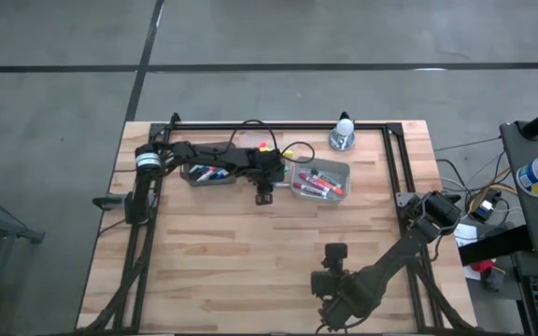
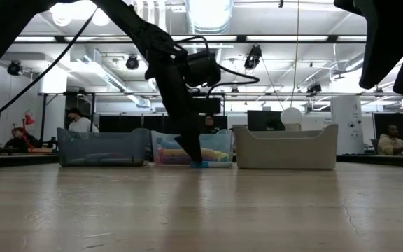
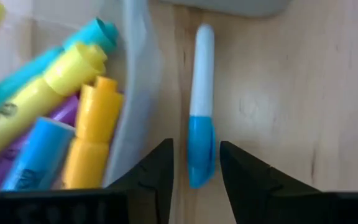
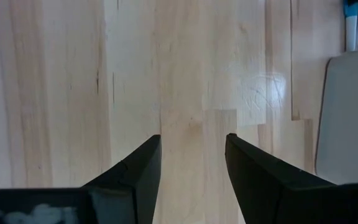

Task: Pick & Place Markers
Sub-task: Put the blue mini marker into the black bin, then return to Home Position

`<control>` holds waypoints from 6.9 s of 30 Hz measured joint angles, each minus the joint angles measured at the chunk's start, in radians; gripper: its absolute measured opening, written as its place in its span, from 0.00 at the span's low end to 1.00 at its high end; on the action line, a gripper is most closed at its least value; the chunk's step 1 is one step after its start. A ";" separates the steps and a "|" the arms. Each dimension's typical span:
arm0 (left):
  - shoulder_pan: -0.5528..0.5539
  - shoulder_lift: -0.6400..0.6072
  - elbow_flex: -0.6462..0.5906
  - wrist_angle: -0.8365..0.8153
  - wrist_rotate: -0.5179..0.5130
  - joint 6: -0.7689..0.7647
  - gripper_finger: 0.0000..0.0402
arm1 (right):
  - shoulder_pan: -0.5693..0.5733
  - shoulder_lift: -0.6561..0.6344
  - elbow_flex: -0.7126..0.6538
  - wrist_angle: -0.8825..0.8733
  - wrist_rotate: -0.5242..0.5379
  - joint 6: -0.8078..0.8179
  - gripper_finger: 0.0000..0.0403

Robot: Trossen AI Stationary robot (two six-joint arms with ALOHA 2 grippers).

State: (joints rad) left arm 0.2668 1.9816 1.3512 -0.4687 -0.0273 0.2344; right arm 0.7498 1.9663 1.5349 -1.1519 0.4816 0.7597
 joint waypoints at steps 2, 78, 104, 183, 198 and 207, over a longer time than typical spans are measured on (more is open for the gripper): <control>0.000 0.001 -0.010 0.008 0.000 0.001 0.31 | 0.000 0.000 0.000 0.002 0.000 -0.001 0.42; -0.150 -0.319 -0.300 -0.095 0.041 -0.588 0.34 | -0.007 0.000 -0.002 0.006 0.019 -0.010 0.42; -0.227 -0.193 -0.309 -0.050 -0.080 -0.498 0.12 | -0.007 0.000 -0.002 0.011 0.019 -0.008 0.42; 0.103 -0.850 -0.522 -0.028 -0.075 -0.376 0.02 | -0.026 -0.001 -0.071 0.168 0.302 -0.115 0.41; -0.314 -1.119 -0.791 0.373 -0.116 -0.391 0.00 | -0.146 -0.006 -0.199 0.234 0.361 -0.104 0.02; -0.470 -1.202 -0.871 0.425 -0.170 -0.365 0.00 | -0.247 -0.222 -0.460 0.933 0.125 -0.610 0.02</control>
State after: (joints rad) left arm -0.2029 0.7792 0.4806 -0.0440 -0.1973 -0.1305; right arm 0.5032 1.7445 1.0750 -0.2190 0.6069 0.1498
